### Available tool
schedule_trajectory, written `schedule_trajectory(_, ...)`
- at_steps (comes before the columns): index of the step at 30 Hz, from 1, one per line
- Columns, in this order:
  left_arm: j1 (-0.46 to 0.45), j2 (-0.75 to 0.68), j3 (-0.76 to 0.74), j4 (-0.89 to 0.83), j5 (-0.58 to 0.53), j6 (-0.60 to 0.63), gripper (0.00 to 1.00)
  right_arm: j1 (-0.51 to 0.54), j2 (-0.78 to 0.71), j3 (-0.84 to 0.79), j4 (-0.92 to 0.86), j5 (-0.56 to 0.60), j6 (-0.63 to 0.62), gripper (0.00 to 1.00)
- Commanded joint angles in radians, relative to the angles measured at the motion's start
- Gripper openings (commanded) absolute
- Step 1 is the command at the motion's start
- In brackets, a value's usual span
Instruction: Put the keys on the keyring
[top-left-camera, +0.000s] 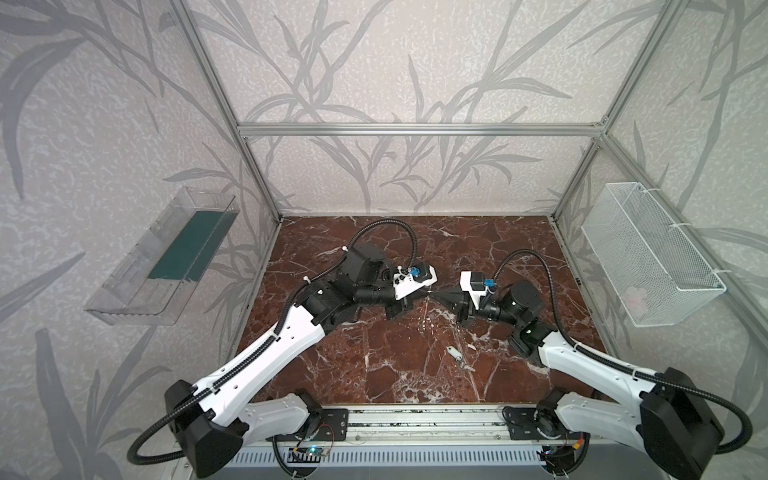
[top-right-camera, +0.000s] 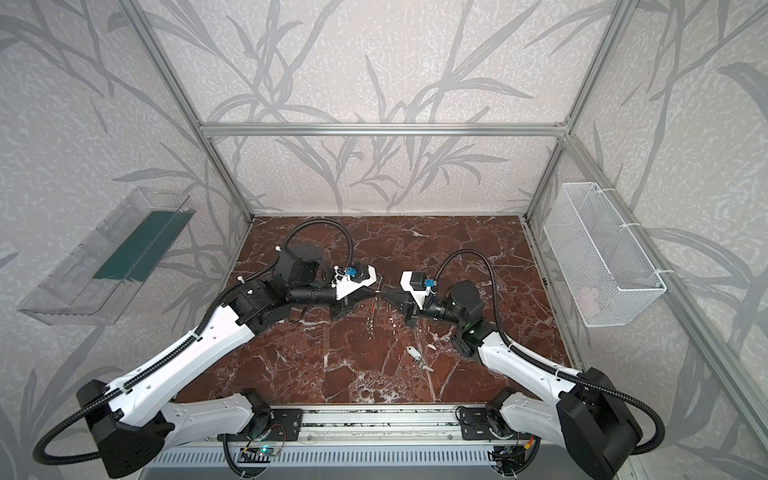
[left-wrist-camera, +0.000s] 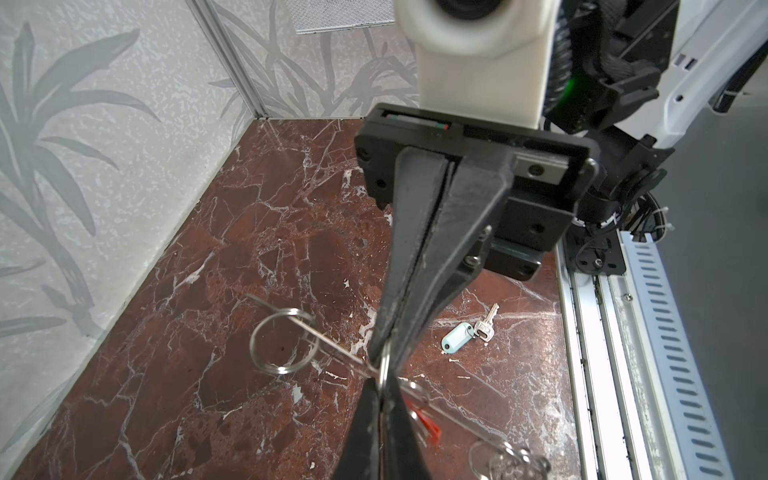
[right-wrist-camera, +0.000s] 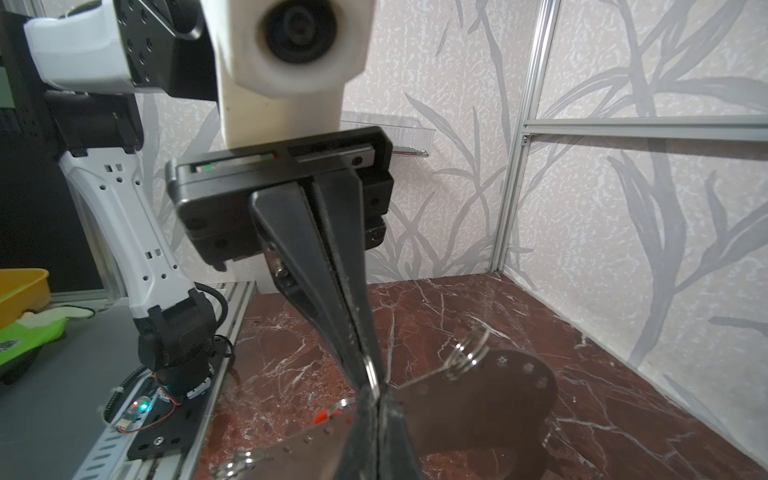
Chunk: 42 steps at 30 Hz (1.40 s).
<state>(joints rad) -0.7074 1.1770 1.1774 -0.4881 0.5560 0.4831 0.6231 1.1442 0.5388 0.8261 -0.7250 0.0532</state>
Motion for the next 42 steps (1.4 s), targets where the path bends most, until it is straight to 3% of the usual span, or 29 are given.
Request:
schedule_trajectory(1, -0.008, 0.005, 0.047, -0.013, 0.051, 0.034, 0.0, 0.003, 0.001, 0.007, 0.047, 0.005, 0.011, 0.15)
schedule_trajectory(4, -0.008, 0.024, 0.099, -0.11, 0.004, 0.058, 0.0, 0.004, -0.031, 0.003, -0.008, 0.073, -0.035, 0.34)
schedule_trajectory(7, -0.009, 0.078, 0.204, -0.272, -0.057, 0.088, 0.0, 0.003, -0.094, 0.007, -0.157, 0.178, -0.127, 0.39)
schedule_trajectory(10, -0.017, 0.153, 0.323, -0.426, -0.096, 0.103, 0.0, 0.004, -0.146, 0.024, -0.302, 0.218, -0.229, 0.4)
schedule_trajectory(18, -0.063, 0.297, 0.507, -0.595, -0.202, 0.127, 0.0, 0.01, -0.193, 0.046, -0.368, 0.199, -0.318, 0.28)
schedule_trajectory(25, -0.096, 0.359, 0.604, -0.658, -0.233, 0.156, 0.0, 0.026, -0.157, 0.068, -0.355, 0.184, -0.323, 0.26)
schedule_trajectory(37, -0.121, 0.381, 0.628, -0.675, -0.247, 0.171, 0.0, 0.035, -0.103, 0.066, -0.261, 0.155, -0.246, 0.2)
schedule_trajectory(42, -0.121, 0.376, 0.623, -0.679, -0.257, 0.181, 0.0, 0.035, -0.098, 0.06, -0.225, 0.14, -0.221, 0.23)
